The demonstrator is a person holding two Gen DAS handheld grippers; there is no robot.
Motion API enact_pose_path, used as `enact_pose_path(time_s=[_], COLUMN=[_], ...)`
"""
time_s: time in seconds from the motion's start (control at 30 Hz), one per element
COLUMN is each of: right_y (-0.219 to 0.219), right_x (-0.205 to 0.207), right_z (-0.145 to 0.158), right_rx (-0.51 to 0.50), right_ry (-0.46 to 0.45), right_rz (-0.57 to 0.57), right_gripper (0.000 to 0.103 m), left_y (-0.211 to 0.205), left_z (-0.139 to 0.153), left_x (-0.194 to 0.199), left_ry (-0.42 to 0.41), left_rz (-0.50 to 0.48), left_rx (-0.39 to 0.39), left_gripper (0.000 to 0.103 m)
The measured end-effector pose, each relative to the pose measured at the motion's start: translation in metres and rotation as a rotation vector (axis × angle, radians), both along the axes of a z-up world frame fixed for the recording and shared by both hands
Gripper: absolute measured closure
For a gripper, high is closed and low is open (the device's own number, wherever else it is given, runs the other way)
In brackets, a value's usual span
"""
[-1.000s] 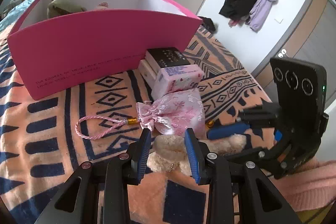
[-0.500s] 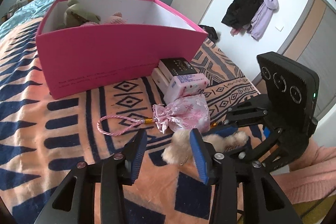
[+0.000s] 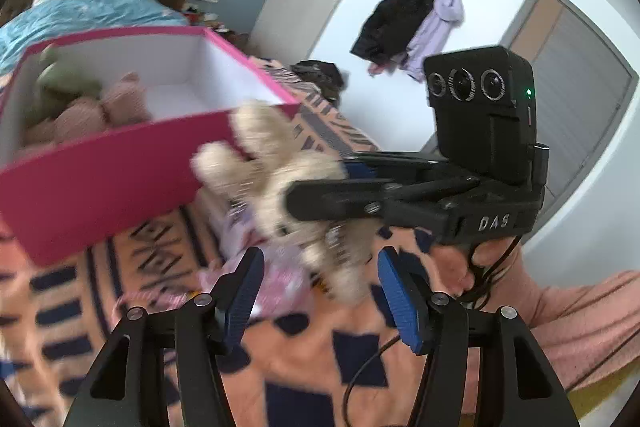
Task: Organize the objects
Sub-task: 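Carry the teddy bear with the right gripper and release it into the box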
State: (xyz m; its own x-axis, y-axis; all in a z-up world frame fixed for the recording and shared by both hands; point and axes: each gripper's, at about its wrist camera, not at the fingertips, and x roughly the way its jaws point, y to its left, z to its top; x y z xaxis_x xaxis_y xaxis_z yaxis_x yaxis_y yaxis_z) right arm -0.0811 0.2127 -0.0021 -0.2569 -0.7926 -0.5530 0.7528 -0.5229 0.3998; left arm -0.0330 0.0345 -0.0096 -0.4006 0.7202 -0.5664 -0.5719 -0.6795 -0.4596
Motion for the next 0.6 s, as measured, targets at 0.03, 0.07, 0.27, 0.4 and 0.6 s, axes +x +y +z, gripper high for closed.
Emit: enact_pose_path(time_s=[0.03,0.07,0.27,0.4,0.6], right_y=[-0.005,-0.008,-0.008,-0.003,-0.009], right_x=[-0.003,-0.005,-0.015,-0.019,-0.039], right_z=[0.001,0.002,0.006,0.014,0.035], right_rx=[-0.007,-0.012,-0.037,-0.051,-0.057], right_ry=[0.005,0.006,0.027,0.05,0.108], right_rz=[-0.003,-0.001,-0.021,-0.025,-0.036], right_gripper=[0.068,0.068,0.068,0.068,0.068], left_y=[0.005,0.006,0.006,0.009,0.012], left_z=[0.001,0.001,0.004,0.017,0.037], left_x=[-0.005,-0.01,-0.034,-0.043,-0.065], left_ry=[0.005,0.007,-0.018,0.023,0.064], left_rz=[-0.004,0.001,0.014,0.025,0.049], left_rx=[-0.003,-0.006,0.025,0.015,-0.009], left_gripper=[0.043,0.043,0.06,0.06,0.06])
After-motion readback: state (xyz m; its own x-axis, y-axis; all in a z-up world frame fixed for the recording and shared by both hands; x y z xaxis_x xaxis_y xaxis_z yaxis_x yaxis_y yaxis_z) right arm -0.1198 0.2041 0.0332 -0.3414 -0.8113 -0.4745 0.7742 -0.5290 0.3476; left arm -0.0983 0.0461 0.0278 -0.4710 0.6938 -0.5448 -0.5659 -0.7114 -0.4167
